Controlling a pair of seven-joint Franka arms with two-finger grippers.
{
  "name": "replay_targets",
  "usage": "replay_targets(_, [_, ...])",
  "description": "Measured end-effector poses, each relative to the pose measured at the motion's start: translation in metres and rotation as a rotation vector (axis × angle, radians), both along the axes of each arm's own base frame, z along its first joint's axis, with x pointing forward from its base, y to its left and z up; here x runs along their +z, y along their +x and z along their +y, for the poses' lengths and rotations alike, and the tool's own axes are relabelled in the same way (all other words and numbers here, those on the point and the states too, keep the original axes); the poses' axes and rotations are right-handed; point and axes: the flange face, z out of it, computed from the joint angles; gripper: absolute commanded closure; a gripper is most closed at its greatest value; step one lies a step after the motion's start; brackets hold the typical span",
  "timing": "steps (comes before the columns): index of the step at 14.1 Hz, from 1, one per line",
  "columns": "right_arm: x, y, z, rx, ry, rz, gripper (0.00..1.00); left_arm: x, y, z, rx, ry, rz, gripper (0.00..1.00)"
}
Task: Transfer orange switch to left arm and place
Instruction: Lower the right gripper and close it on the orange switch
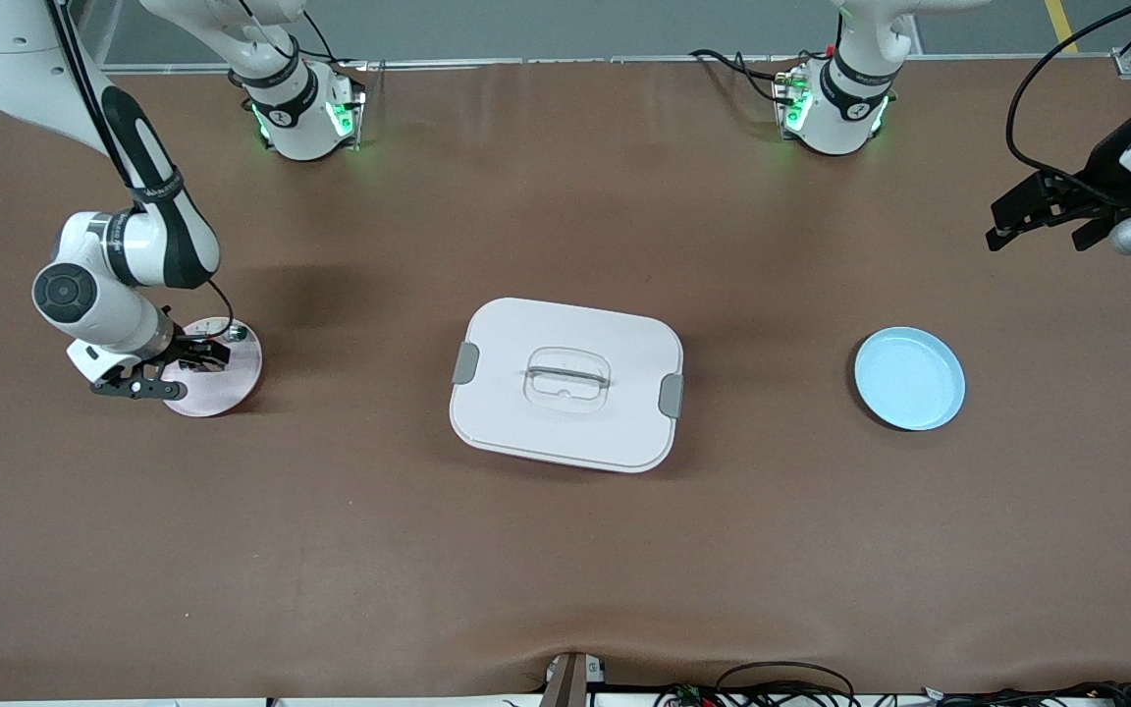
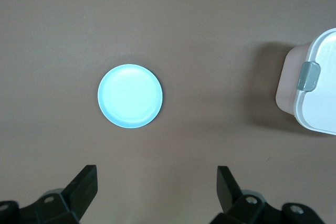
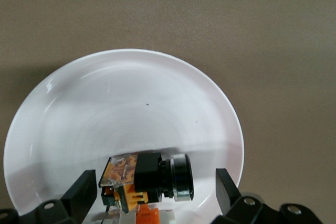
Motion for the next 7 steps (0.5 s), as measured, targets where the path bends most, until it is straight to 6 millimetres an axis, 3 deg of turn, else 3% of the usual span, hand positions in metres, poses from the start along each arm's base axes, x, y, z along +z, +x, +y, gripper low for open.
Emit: replay_targets(7, [-0.0067,-0.0062,0.0011,0.0,0.003,0.018,0.0,-0.0032,0.0018,0.0,0.0,0.0,0.006,0.0])
